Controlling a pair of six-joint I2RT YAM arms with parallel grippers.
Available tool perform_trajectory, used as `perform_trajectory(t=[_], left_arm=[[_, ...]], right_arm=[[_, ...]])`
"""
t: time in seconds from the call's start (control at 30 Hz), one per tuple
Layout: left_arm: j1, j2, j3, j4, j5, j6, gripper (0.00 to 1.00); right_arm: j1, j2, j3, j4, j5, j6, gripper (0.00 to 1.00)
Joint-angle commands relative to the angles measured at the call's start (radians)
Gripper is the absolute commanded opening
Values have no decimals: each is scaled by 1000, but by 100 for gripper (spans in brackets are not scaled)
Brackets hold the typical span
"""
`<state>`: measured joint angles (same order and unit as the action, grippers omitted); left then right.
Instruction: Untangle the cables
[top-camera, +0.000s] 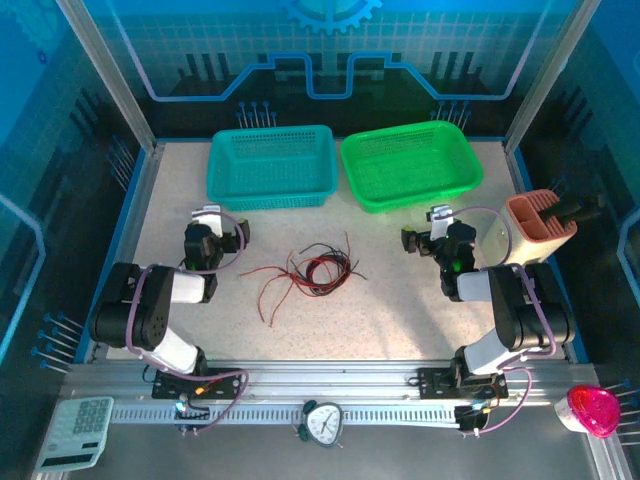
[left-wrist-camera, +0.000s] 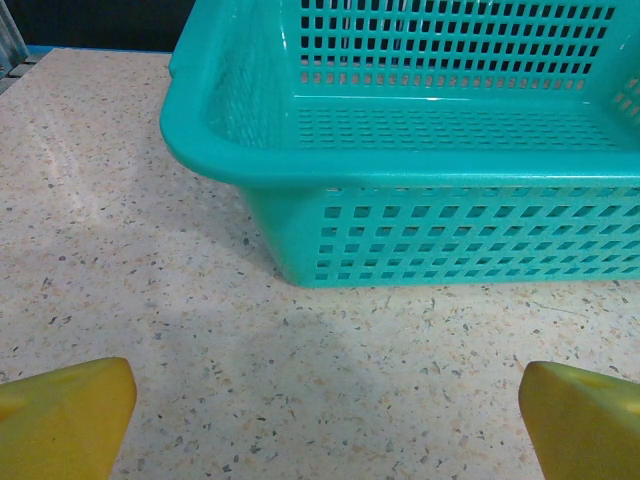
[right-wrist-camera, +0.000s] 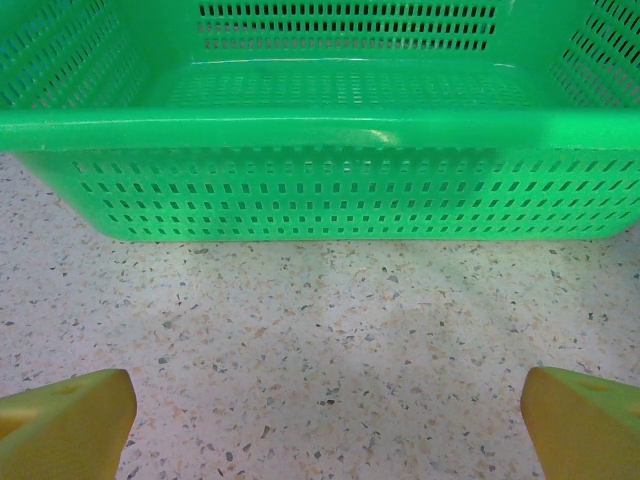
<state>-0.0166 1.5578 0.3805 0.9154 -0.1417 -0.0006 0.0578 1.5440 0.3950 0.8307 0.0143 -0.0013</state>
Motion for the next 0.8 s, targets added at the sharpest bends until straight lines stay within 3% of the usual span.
perform_trajectory(t=[0.0, 0.77], left_arm=[[2, -4, -3, 25, -10, -12, 99], [3, -4, 3, 14, -10, -13, 99]], right_arm=[[-10, -10, 19, 19, -9, -11, 100], [-15, -10, 21, 13, -14, -8, 100]])
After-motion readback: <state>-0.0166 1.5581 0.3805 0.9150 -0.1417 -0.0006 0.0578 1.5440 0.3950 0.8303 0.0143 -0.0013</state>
